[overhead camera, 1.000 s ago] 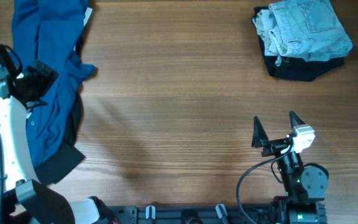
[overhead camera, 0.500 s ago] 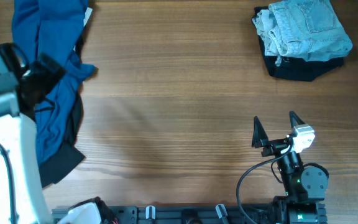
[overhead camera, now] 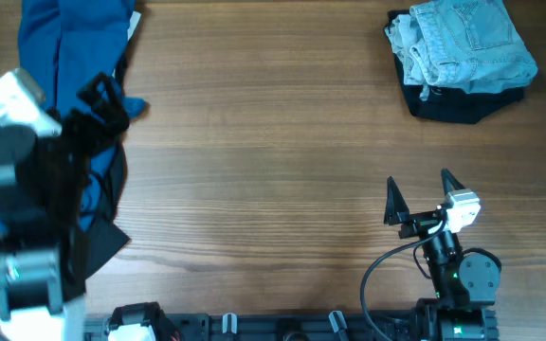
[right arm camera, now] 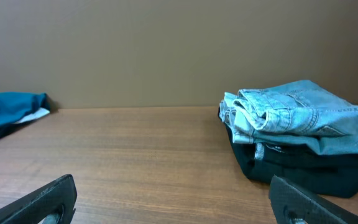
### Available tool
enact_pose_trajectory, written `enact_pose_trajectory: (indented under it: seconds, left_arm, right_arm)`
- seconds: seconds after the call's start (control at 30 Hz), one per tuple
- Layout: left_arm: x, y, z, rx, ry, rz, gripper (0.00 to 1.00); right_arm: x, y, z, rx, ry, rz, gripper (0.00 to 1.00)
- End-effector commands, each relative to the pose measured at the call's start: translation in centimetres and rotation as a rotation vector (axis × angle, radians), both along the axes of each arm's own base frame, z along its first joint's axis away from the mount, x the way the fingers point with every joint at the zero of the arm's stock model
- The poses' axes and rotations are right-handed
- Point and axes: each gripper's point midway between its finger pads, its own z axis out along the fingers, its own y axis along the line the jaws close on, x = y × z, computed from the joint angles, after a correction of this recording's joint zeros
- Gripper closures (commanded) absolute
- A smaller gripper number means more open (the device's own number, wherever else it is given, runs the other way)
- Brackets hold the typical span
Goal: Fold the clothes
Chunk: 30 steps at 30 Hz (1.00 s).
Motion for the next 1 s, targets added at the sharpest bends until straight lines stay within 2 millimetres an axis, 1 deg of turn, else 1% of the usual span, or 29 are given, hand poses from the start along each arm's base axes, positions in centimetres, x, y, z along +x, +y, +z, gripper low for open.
enact_pose_trajectory:
  seconds: [0.0, 0.13, 0.2, 0.3, 0.43, 0.53, 0.7, 0.97]
  left_arm:
    - [-1.2, 0.3, -3.1, 0.105, -0.061, -0.004, 0.0]
    - [-2.2, 0.2, -5.1, 0.119, -0.187, 0.004, 0.0]
    - [-2.8, 0.1, -6.5, 0.123, -0.237, 0.006, 0.0]
    - [-3.9, 0.0, -8.7, 0.128, -0.292, 0.009, 0.0]
    - [-5.2, 0.1, -10.8, 0.135, -0.341, 0.02, 0.0]
    - [-6.2, 0.1, -11.2, 0.14, -0.384, 0.031, 0.0]
    - [-7.6, -0.1, -10.3, 0.148, -0.476, 0.034, 0.0]
    - [-7.8, -0.2, -11.1, 0.137, -0.496, 0.03, 0.0]
  right_arm:
    - [-0.1, -0.1, 0.3, 0.011, -0.014, -0.007, 0.0]
    - [-0.1, -0.1, 0.3, 0.011, -0.014, -0.007, 0.0]
    - [-0.1, -0.1, 0.3, 0.011, -0.014, -0.007, 0.0]
    - [-0.1, -0.1, 0.3, 0.011, -0.014, -0.007, 0.0]
    - [-0.1, -0.1, 0.3, 0.011, -0.014, -0.007, 0.0]
    - [-0.1, -0.1, 0.3, 0.011, -0.014, -0.007, 0.0]
    - [-0.1, -0.1, 0.3, 0.011, -0.014, -0.007, 0.0]
    - [-0.1, -0.1, 0.3, 0.011, -0.014, -0.007, 0.0]
